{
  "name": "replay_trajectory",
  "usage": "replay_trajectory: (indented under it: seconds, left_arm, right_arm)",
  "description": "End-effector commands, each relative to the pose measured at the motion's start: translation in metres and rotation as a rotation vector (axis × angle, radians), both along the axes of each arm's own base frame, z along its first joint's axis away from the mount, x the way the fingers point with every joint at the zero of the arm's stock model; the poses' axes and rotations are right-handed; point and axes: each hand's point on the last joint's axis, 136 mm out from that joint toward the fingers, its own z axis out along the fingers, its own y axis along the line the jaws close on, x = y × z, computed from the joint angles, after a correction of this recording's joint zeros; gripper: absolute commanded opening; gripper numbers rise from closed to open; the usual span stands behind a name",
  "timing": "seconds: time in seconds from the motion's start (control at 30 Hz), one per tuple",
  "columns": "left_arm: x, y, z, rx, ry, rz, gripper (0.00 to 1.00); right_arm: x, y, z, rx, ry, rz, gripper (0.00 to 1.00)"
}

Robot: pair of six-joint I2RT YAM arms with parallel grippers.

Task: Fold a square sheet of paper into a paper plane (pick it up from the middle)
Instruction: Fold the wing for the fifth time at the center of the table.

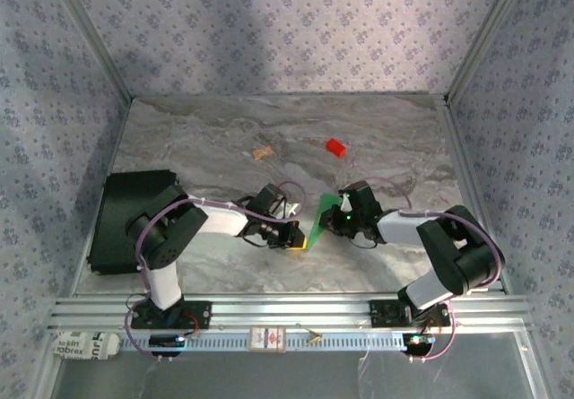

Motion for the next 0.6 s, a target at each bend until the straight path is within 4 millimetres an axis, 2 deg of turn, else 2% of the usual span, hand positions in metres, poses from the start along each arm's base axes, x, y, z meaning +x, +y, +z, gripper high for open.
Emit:
replay_trajectory:
  seconds: [0.0,0.1,0.27,0.57]
  left_arm:
    - [-0.016,0.022,-0.027,0.101,0.081,0.004,0.0]
    - [-0.014,0.021,-0.02,0.088,0.061,0.007,0.0]
    - [-0.003,0.021,-0.001,0.068,-0.01,0.052,0.0]
    - [0.017,0.038,0.027,0.028,-0.108,0.183,0.0]
  right_arm:
    - [0.004,-0.019,-0.008,-0.032,0.008,-0.053,0.12]
    - [0.005,-0.013,-0.002,-0.026,0.002,-0.018,0.12]
    - [-0.004,-0.006,-0.006,-0.016,0.021,0.026,0.12]
    - [-0.046,0.022,-0.003,0.028,0.044,0.231,0.12]
